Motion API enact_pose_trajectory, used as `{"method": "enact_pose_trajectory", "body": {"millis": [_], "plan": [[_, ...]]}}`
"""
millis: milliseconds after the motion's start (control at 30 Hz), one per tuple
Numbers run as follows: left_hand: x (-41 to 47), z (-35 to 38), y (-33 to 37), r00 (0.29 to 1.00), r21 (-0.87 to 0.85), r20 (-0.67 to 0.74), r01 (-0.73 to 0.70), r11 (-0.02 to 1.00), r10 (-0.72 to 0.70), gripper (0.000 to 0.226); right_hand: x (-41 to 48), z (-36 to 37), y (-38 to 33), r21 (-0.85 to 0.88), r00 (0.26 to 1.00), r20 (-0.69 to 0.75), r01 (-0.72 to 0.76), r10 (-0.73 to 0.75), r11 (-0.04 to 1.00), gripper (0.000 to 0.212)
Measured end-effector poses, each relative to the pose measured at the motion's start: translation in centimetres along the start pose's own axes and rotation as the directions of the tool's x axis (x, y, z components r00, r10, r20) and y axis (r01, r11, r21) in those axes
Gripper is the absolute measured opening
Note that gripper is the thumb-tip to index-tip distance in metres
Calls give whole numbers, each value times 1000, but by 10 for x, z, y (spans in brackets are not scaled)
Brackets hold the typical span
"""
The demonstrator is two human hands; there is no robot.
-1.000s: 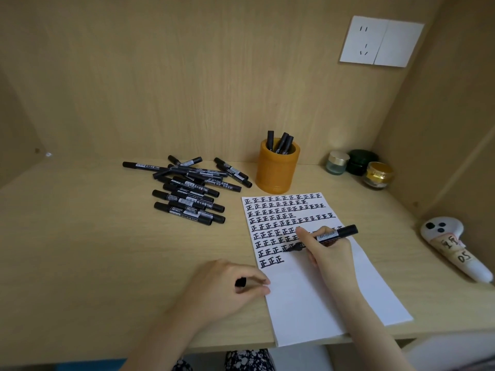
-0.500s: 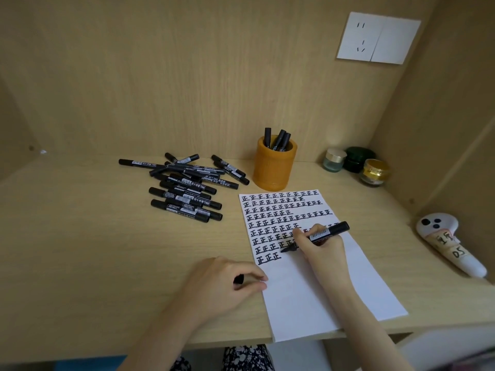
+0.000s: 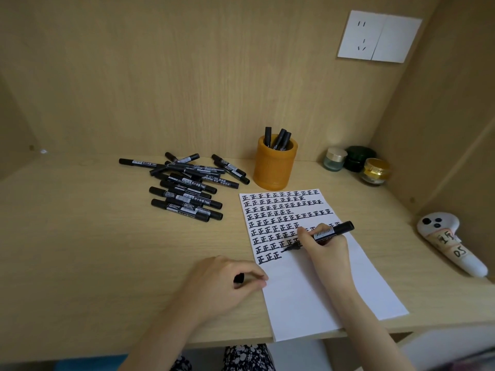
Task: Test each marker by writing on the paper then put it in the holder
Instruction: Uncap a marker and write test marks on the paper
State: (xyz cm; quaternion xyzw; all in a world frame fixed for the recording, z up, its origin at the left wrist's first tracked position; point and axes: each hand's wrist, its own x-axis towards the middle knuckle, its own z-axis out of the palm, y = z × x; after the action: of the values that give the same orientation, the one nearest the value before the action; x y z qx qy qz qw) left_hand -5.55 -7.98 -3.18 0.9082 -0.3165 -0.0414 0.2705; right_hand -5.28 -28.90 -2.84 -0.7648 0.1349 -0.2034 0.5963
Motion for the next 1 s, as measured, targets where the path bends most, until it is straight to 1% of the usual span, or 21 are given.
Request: {"method": "enact_pose_trajectory", "body": {"millis": [300, 467, 567, 700, 867, 1000], "plan": [[1, 2, -2, 1000, -5, 6, 7, 1000, -7, 34, 0, 0, -1, -70, 1000, 20, 7, -5, 998, 25], [1, 1, -2, 1000, 0, -1, 18, 1000, -18, 31, -1, -1, -2, -22, 1000, 8, 2, -2, 1000, 26], [1, 1, -1, 1000, -13, -1, 24, 1000, -24, 29, -1, 1, -1, -54, 1000, 14, 18, -17, 998, 29], [0, 0, 1, 1000, -11, -2, 20, 1000, -20, 29, -1, 1, -1, -55, 1000, 4, 24, -23, 998, 28], [1, 0, 1, 1000, -17, -3, 21, 1000, -22, 30, -2, 0, -2, 5, 1000, 21, -4, 4, 1000, 30], [-1, -1, 0, 1000, -6, -13, 8, 1000, -8, 31, -3, 2, -3, -36, 999, 43, 6, -4, 999, 28]]}}
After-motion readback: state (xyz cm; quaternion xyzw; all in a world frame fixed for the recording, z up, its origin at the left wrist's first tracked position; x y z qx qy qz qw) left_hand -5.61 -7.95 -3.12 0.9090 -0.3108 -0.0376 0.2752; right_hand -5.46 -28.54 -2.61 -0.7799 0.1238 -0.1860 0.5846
